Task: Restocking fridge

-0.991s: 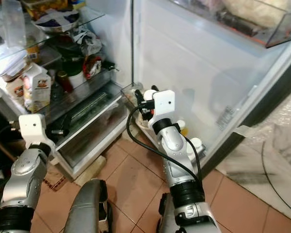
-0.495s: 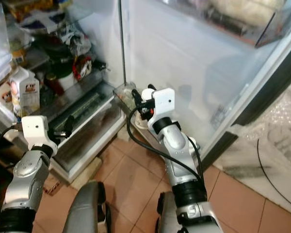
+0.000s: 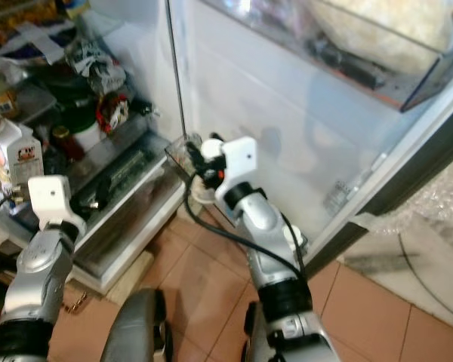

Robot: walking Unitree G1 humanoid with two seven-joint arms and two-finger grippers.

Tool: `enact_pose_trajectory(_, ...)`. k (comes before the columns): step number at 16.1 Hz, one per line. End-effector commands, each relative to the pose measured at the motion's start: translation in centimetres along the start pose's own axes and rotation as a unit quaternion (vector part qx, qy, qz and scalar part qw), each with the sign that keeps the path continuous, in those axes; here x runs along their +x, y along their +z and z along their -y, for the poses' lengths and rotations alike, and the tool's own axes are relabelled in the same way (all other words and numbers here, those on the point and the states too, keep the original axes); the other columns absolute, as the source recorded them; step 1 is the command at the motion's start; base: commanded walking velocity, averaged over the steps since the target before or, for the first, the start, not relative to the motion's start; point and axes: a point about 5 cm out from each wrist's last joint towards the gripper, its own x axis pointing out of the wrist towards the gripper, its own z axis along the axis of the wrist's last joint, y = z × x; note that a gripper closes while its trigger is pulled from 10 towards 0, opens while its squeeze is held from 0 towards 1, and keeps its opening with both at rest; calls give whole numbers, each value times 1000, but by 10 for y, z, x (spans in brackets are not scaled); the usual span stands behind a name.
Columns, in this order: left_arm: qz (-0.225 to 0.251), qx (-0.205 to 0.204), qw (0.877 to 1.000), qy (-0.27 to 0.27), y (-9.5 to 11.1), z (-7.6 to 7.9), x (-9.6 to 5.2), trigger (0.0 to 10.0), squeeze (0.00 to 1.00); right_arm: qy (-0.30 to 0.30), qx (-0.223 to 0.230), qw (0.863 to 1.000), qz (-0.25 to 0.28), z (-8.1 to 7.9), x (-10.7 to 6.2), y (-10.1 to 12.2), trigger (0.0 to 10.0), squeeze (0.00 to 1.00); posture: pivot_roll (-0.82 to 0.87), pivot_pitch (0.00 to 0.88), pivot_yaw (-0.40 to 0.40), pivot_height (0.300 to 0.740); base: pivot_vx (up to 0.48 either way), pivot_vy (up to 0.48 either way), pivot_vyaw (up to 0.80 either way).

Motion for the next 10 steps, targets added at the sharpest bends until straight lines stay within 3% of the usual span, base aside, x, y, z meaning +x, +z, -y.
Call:
enact_pose_trajectory(1, -13, 3, 1000, -2, -6, 2, -2, 10000, 0, -1, -1, 1000, 17, 3, 1, 8, 10000, 0, 71, 81, -11, 641, 0, 0, 0)
enact_pose_trajectory(6, -18, 7, 1000, 6, -8, 2, -8, 10000, 0, 22, 22, 999, 20, -11, 9, 7, 10000, 0, 105, 115, -25, 641, 0, 0, 0)
enact_pose_trajectory(10, -41, 38, 998, 1, -16, 1, -36, 10000, 0, 21, 37, 999, 10, -19, 24, -1, 10000, 0, 156, 191, -35, 641, 0, 0, 0)
